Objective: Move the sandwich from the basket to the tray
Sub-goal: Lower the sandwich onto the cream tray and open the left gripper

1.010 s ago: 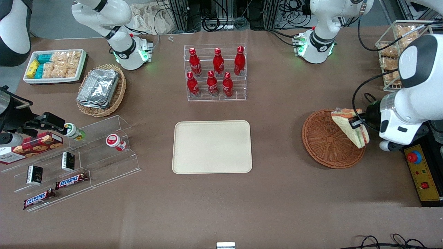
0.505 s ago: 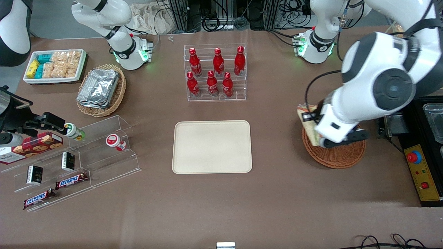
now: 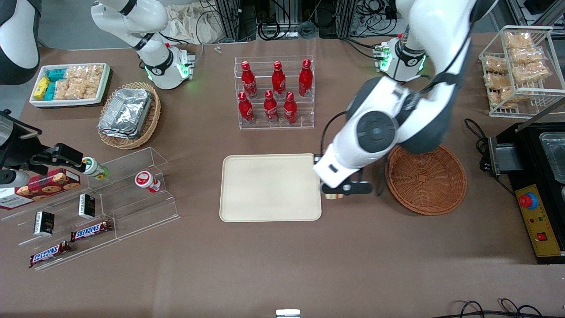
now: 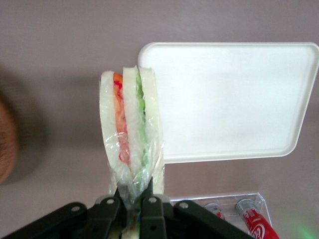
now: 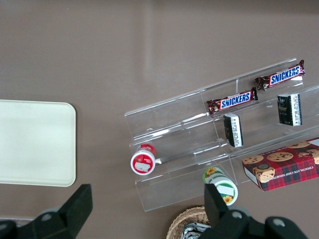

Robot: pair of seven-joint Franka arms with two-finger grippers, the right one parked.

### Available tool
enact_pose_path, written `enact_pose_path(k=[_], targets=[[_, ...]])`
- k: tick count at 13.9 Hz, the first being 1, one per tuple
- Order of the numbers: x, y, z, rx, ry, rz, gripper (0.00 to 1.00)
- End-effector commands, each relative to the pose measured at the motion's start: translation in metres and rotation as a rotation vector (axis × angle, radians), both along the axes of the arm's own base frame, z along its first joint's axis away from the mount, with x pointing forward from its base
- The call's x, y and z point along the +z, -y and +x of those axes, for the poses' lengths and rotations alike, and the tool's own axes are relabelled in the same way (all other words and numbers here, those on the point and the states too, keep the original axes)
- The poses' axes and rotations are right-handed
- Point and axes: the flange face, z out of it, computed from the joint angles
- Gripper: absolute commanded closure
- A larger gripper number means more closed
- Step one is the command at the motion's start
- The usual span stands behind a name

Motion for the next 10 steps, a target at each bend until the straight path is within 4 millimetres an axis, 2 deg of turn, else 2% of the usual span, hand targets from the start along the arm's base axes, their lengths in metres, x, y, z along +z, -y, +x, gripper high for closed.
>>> enact_pose_path(k=[1, 3, 5, 7, 8, 10], targets=[[-0.039, 0.02, 0.005, -0.029, 0.001, 0.0, 1.0], [-0.083, 0.039, -0.007, -0.064, 0.001, -0.004, 1.0], [-0.125, 0.04, -0.016, -0.147, -0.002, -0.016, 1.0], [-0.159, 0.039, -0.021, -0.16, -0.044, -0.001, 1.0], [-0.173, 0.039, -0.022, -0.162, -0.055, 0.004, 1.0], [-0.185, 0.042, -0.019, -0.16, -0.034, -0.005, 1.0]])
